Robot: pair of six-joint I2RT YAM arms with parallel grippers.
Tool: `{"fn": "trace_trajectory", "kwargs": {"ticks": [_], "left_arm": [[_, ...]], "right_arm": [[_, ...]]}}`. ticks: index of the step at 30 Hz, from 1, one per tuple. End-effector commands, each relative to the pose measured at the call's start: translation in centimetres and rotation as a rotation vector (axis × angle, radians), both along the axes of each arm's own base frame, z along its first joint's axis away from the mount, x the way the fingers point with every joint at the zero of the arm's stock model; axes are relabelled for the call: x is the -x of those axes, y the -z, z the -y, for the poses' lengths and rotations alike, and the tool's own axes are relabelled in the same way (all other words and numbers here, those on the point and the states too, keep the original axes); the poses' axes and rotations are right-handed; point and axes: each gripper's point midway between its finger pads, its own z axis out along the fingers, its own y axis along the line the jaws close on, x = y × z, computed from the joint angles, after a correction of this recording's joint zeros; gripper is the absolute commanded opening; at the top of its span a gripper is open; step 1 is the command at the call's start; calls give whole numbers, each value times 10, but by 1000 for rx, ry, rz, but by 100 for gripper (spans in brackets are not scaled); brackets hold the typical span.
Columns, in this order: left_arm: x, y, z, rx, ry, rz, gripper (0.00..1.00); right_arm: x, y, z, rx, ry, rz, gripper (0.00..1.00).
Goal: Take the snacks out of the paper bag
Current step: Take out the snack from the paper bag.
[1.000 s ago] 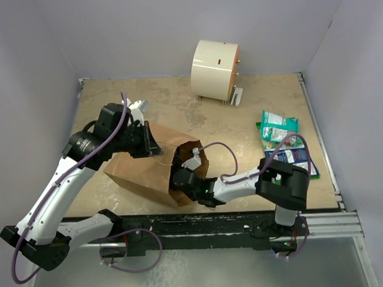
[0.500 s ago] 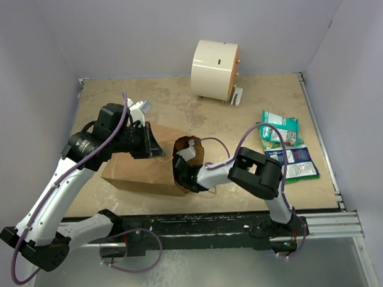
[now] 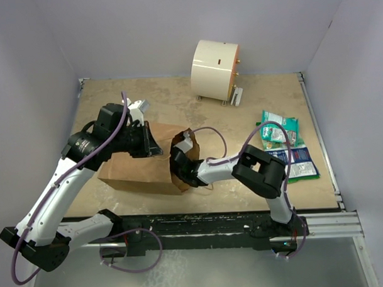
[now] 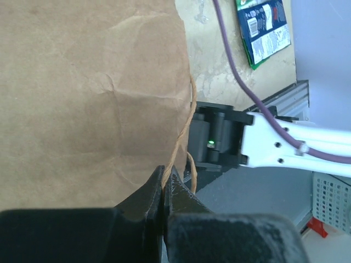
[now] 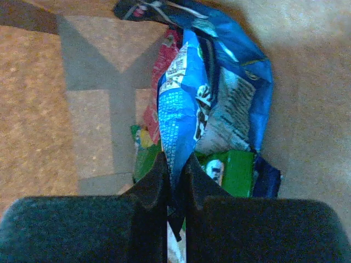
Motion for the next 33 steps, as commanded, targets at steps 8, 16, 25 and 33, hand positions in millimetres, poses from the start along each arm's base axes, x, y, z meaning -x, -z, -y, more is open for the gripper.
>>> {"fn": "trace_trajectory", "kwargs": {"ticks": [8, 16, 25, 33], "left_arm": [[-16, -10, -24, -53, -153, 87, 0], [-19, -11, -32, -59, -219, 93, 0], [-21, -9, -33, -48, -247, 90, 0], [-29, -11, -27, -32, -248, 98, 0]], "right_arm": [[4, -85, 25, 63, -95, 218, 0], [19, -93, 62, 141, -105, 224, 0], [33, -95, 104, 175, -98, 220, 0], [69, -117, 137, 274, -279, 296, 0]]}}
